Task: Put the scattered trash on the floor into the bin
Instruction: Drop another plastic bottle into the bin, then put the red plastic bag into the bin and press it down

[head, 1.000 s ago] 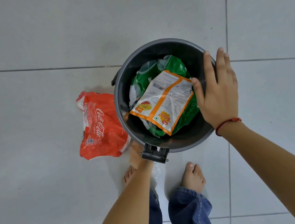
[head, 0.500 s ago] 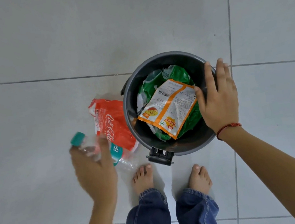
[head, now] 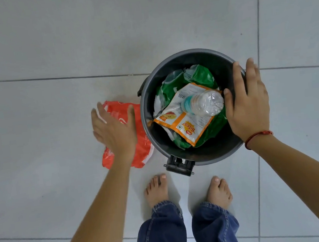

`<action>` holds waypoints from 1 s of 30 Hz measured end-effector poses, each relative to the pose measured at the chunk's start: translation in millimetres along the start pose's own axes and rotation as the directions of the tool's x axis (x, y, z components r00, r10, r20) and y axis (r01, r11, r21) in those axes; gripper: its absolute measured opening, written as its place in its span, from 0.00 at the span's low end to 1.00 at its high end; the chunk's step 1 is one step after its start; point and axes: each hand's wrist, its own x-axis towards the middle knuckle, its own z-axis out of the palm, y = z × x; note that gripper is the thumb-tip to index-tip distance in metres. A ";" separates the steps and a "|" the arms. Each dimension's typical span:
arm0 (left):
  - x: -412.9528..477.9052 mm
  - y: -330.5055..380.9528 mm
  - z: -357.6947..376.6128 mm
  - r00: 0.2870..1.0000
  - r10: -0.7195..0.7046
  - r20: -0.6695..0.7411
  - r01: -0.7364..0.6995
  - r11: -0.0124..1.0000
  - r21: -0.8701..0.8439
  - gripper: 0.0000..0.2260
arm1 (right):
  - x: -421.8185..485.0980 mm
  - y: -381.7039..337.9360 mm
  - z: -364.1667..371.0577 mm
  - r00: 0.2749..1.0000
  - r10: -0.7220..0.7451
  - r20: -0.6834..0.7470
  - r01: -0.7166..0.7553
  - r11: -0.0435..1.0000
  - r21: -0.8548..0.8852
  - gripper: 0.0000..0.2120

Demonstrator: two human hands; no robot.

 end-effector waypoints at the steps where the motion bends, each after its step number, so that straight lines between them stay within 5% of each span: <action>1: 9.3 -16.3 7.7 0.995 -0.068 0.067 0.066 0.997 0.027 0.40 | -0.1 0.5 0.5 1.000 0.000 -0.001 0.000 1.000 0.000 0.25; 4: 22.1 -63.9 27.8 0.938 -0.185 0.293 0.128 0.971 0.204 0.49 | -0.7 1.9 2.6 1.000 -0.003 0.003 0.003 1.000 0.009 0.27; 7: 16.7 -82.1 38.3 0.848 -0.212 0.486 0.013 0.925 0.381 0.55 | -1.2 3.4 1.5 0.999 -0.022 0.024 0.021 1.000 0.013 0.32; 11: -0.1 -87.4 46.8 0.857 -0.254 0.449 0.086 0.929 0.361 0.49 | 0.2 4.4 -1.0 0.997 -0.027 0.069 0.027 1.000 0.003 0.46; 15: -11.4 -75.2 35.7 0.884 -0.328 0.334 0.235 0.928 0.289 0.35 | 0.2 4.2 -2.1 0.997 -0.018 0.080 0.017 1.000 0.009 0.47; 19: -16.5 -54.8 -11.5 0.980 -0.141 0.139 0.112 0.973 0.204 0.20 | 0.1 -1.4 -4.4 0.997 0.002 0.082 -0.004 1.000 0.023 0.43; 24: -25.5 0.1 -103.1 0.984 0.158 -0.079 -0.154 0.987 0.049 0.18 | 0.7 -5.1 -9.3 0.996 0.010 0.092 -0.012 1.000 0.028 0.40; 27: -49.3 39.5 -129.3 0.891 0.452 0.034 -0.449 0.870 0.206 0.18 | 0.0 -5.0 -8.8 0.996 0.014 0.089 -0.018 0.999 0.046 0.35; 30: -75.3 65.9 -112.5 0.790 0.553 0.264 -0.613 0.723 0.319 0.20 | 0.1 -4.3 -8.6 0.998 0.012 0.067 -0.016 0.999 0.050 0.31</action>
